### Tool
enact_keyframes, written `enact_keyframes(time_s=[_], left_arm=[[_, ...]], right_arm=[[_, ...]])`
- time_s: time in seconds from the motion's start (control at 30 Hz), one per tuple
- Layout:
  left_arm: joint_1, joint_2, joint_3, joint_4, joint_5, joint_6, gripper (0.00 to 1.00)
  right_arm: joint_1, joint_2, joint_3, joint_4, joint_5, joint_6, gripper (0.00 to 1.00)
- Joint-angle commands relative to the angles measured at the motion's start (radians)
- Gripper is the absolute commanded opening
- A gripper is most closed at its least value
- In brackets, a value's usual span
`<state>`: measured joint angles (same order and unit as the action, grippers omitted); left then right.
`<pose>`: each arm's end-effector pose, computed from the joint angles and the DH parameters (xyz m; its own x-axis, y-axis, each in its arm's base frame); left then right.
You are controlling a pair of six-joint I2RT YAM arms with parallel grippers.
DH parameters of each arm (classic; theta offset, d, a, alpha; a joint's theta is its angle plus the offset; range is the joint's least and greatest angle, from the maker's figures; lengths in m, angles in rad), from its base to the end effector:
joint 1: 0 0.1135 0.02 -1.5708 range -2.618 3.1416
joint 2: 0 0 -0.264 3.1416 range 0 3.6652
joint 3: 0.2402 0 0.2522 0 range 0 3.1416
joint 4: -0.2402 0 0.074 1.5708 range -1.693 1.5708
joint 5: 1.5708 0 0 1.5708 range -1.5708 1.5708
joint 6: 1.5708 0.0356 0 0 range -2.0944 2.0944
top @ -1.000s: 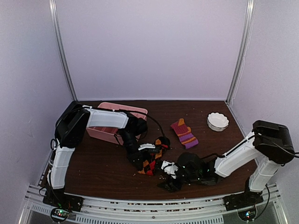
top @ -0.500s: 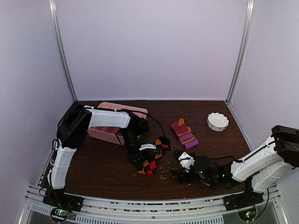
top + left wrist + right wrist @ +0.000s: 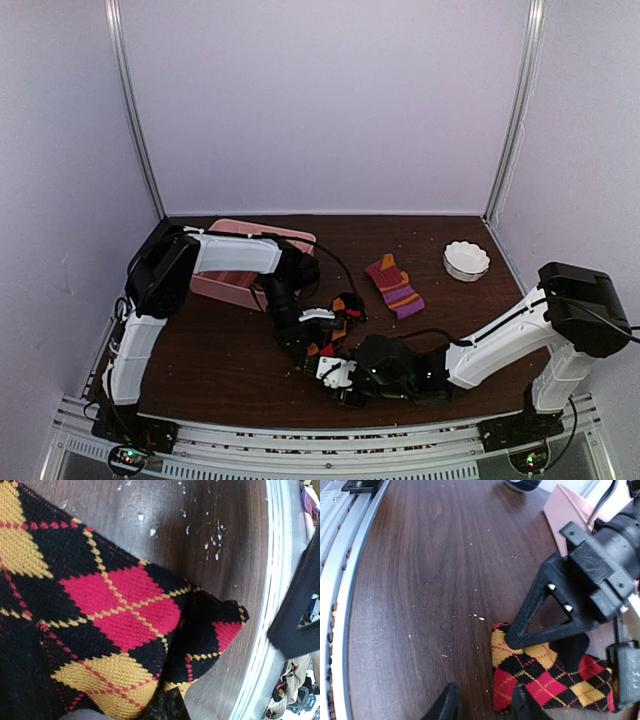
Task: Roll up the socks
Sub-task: Roll the sock.
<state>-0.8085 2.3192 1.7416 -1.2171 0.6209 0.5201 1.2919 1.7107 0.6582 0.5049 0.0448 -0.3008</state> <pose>0.2714 -0.3143 0.1231 -0.3363 0.9375 -0.0892 0.7677 0.2180 -0.6026 0.0907 0.3109 0.1348 0.1445 -0.5704 -0.8085 -0.9497 0.1495 -0.2752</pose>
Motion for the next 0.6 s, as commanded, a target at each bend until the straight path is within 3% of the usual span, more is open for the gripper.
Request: enact_keyframes(time_s=[0.0, 0.3, 0.57], left_arm=[[0.004, 0.065, -0.013, 0.047, -0.103, 0.024, 0.00], [0.008, 0.066, -0.014, 0.044, -0.104, 0.032, 0.00], [0.008, 0.068, -0.013, 0.041, -0.107, 0.034, 0.00]], right_arm=[[-0.030, 0.081, 0.054, -0.046, -0.034, -0.059, 0.32], [-0.057, 0.152, 0.083, -0.014, 0.011, -0.046, 0.32], [-0.057, 0.095, 0.079, -0.033, 0.028, -0.082, 0.35]])
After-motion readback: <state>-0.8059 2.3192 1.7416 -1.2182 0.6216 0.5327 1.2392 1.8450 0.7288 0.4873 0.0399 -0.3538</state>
